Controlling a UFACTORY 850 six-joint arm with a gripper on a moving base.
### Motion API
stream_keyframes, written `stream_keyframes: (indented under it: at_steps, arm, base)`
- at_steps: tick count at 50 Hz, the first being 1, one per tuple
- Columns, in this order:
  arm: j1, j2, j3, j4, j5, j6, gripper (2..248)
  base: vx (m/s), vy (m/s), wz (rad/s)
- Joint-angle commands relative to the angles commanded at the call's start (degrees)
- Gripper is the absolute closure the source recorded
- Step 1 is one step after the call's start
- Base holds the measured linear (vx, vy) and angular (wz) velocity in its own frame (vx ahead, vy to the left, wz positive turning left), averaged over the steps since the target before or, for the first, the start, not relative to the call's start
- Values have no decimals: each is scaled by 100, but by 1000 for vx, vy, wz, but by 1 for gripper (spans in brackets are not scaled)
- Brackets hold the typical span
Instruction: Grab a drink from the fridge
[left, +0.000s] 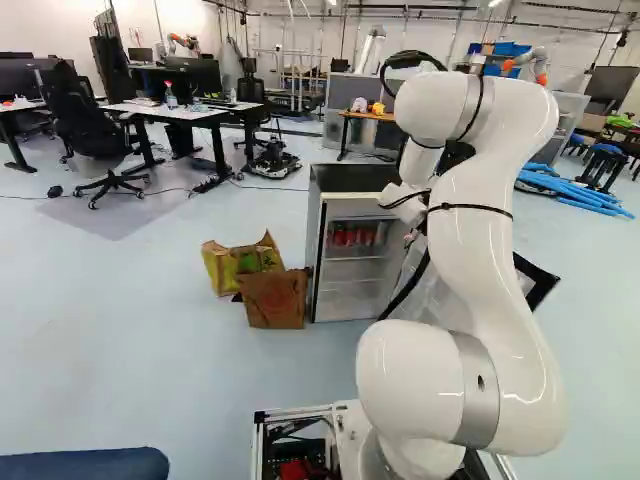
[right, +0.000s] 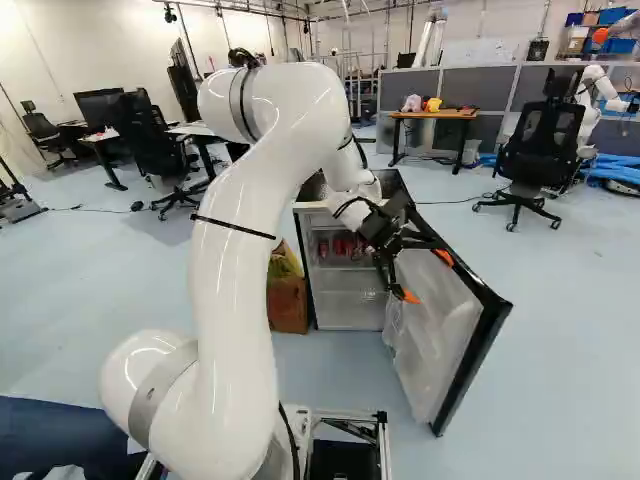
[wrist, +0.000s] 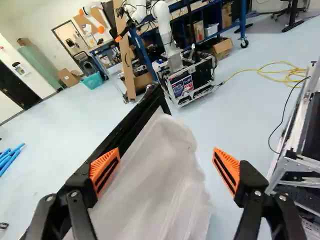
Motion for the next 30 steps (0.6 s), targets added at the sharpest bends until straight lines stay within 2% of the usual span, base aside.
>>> stream_keyframes:
  at_steps: [12,23,30]
  arm:
    - [-184,-101,-234,-400,-150,0,3]
    - [-187,-90,-211,-766,-288,0,3]
    - [-168,-7,-37,-1046,-376,0,3]
  base:
    - [0,0,0]
    - [0,0,0]
    - [0,0,0]
